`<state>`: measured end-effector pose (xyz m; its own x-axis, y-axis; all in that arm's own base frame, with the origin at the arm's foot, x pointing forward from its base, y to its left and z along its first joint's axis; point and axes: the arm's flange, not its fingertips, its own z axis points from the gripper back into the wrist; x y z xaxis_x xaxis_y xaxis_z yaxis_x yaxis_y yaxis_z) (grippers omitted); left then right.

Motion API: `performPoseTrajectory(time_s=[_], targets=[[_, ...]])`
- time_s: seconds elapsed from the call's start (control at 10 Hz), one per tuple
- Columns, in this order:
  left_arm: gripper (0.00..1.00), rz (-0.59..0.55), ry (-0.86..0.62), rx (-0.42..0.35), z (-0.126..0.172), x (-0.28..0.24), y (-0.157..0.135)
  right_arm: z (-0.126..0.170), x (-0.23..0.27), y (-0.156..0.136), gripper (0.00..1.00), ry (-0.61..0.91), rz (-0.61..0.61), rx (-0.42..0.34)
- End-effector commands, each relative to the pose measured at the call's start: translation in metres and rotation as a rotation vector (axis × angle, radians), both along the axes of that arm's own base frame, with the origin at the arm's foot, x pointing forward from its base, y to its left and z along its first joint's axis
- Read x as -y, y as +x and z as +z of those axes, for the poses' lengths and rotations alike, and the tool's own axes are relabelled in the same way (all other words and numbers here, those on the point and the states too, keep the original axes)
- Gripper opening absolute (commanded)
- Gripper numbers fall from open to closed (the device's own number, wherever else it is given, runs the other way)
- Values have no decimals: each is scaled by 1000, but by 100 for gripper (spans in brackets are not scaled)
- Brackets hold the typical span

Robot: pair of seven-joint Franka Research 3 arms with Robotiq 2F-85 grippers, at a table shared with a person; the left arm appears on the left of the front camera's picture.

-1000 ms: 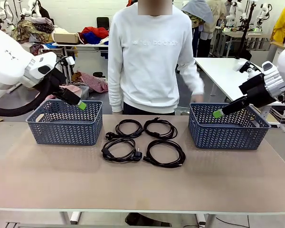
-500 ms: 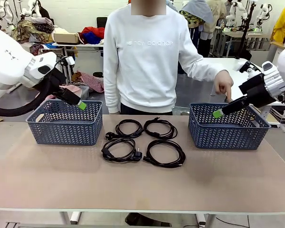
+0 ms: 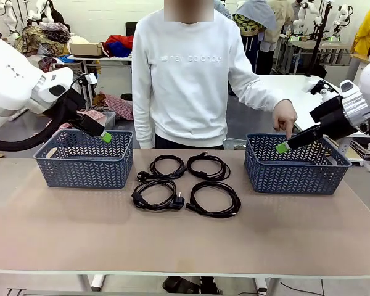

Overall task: Organize the cables according to human instructions.
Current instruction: Pick up a bundle of cables and place it in the basket indicated by the human.

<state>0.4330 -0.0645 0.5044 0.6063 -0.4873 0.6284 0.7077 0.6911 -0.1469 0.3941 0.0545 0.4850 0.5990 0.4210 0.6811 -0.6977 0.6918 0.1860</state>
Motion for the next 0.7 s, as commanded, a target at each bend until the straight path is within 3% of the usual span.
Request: performPoseTrajectory(time_s=[0.0, 0.3, 0.6], targets=[[100, -19, -18, 11, 0, -3, -1, -2, 2, 4, 100, 13, 23, 16], [100, -19, -18, 11, 0, -3, -1, 0, 0, 0, 100, 0, 0, 0], [100, -19, -18, 11, 0, -3, -1, 2, -35, 8, 100, -100, 97, 1]])
